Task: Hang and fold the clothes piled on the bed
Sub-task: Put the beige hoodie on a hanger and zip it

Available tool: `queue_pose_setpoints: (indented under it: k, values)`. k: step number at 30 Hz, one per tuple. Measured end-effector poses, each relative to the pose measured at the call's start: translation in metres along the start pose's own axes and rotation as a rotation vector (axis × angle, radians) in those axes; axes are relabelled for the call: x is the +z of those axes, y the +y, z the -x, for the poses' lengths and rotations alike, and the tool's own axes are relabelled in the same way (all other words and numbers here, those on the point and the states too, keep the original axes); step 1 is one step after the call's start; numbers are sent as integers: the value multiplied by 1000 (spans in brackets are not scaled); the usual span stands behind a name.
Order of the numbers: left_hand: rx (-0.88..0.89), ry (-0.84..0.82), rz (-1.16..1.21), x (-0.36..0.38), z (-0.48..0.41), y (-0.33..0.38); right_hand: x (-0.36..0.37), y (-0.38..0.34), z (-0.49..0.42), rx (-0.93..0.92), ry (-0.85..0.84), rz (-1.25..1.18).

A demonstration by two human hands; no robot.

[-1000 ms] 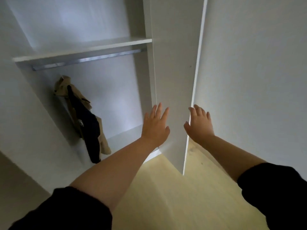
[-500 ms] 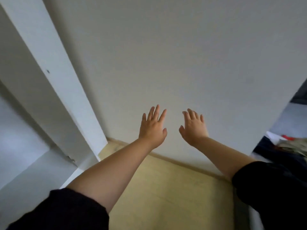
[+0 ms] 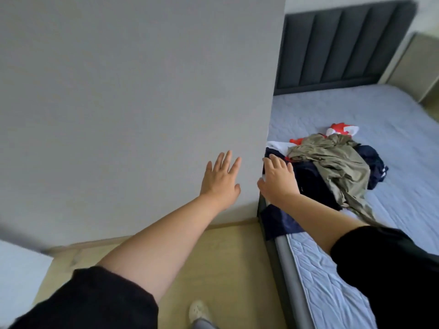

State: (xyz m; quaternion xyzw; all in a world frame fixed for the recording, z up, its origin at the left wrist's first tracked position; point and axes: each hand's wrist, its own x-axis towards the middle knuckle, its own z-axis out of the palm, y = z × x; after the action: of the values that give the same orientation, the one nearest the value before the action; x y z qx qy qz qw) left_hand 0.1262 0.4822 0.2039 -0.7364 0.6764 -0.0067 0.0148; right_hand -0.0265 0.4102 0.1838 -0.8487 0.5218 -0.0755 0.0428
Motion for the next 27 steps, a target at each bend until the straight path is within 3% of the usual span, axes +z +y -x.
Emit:
queue_pose_setpoints:
  k: [15,27]
  values:
    - [571,-164,37,69,-244,71,58,136,-104,563,-43,-69]
    - [553,-282,88,137,-374,176,117,256,-139,791,-49,-127]
